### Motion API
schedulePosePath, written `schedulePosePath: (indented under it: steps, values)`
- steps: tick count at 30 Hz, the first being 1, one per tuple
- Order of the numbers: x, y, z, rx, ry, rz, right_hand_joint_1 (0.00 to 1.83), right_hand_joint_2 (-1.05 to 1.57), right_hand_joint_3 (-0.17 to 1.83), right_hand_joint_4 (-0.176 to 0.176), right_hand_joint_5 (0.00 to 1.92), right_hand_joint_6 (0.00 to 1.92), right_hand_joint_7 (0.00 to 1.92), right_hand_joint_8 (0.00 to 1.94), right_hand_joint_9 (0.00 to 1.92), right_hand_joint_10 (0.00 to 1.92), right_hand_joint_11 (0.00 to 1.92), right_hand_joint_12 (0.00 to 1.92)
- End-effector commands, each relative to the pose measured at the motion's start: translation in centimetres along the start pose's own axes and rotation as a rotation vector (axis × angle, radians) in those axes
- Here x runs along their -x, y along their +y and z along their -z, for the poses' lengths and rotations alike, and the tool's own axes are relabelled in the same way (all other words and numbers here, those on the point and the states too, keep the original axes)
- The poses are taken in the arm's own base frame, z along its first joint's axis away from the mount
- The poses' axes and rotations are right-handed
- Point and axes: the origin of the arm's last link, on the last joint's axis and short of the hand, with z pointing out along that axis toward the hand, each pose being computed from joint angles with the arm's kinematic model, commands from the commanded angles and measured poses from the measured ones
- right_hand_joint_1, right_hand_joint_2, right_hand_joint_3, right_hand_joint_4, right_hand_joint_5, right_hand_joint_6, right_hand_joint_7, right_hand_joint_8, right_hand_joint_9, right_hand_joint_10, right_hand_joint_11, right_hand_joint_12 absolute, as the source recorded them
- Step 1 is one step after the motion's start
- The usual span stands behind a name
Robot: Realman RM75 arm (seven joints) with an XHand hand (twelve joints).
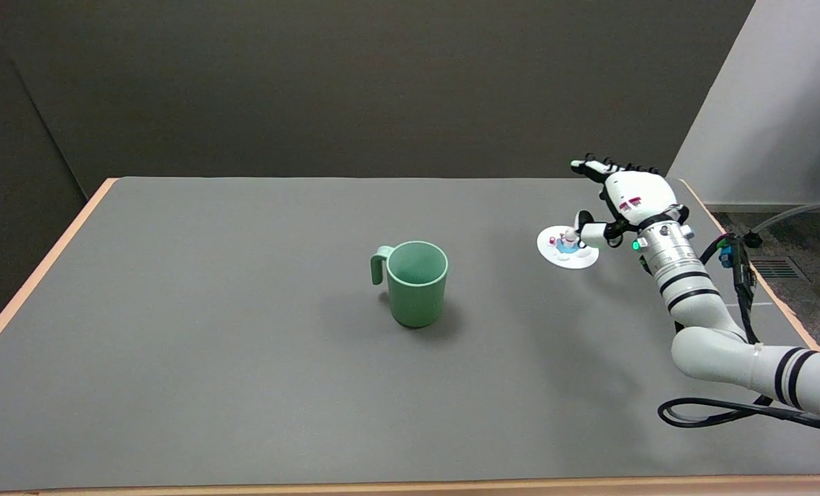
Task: Pick up the white cup lid.
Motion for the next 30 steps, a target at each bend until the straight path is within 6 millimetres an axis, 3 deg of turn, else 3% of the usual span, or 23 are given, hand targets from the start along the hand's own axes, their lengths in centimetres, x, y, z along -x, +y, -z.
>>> schedulePosePath:
  steps: [1, 30]
  values:
    - [0.5, -0.9, -1.0, -0.064, -0.034, 0.066, 0.85, 0.71, 1.06, 0.174, 0.53, 0.18, 0.58, 0.16, 0.87, 0.32, 0.78, 0.90]
    - [1.6, 0.0, -0.3, -0.049, -0.083, 0.066, 0.83, 0.71, 1.05, 0.161, 0.53, 0.18, 0.64, 0.18, 0.89, 0.33, 0.82, 0.89]
